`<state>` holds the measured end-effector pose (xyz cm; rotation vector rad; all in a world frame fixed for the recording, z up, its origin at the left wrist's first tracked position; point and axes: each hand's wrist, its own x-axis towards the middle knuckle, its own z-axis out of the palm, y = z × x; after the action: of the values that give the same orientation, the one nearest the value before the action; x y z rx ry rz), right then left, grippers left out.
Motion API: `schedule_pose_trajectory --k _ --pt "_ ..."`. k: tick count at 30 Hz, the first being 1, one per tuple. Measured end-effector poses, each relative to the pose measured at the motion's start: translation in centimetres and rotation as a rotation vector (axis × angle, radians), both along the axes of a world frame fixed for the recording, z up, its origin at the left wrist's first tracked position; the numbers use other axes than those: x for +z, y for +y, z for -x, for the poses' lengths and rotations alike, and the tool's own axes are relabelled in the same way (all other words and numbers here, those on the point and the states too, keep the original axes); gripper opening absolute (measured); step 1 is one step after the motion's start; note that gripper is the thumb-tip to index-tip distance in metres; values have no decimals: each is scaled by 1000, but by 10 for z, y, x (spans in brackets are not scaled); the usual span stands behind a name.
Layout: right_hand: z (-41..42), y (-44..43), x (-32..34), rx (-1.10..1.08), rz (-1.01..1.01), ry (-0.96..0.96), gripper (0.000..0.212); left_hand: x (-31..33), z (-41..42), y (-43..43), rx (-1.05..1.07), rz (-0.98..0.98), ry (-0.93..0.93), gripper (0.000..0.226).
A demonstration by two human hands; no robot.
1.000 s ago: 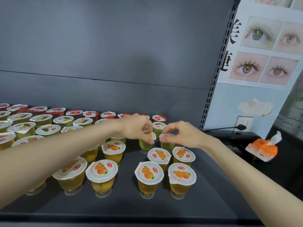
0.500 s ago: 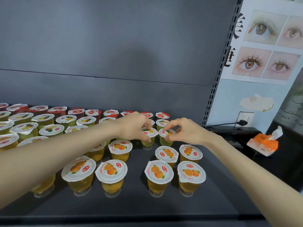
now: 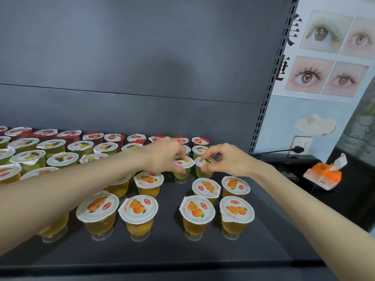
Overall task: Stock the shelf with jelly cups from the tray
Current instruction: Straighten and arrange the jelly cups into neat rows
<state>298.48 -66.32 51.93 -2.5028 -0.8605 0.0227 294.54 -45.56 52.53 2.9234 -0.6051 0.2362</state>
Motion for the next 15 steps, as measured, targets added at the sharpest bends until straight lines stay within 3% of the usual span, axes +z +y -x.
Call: schedule_pose_trajectory --k 15 --pt "1 -1 -2 9 12 -22 24 -1 3 -2 8 -58 -22 30"
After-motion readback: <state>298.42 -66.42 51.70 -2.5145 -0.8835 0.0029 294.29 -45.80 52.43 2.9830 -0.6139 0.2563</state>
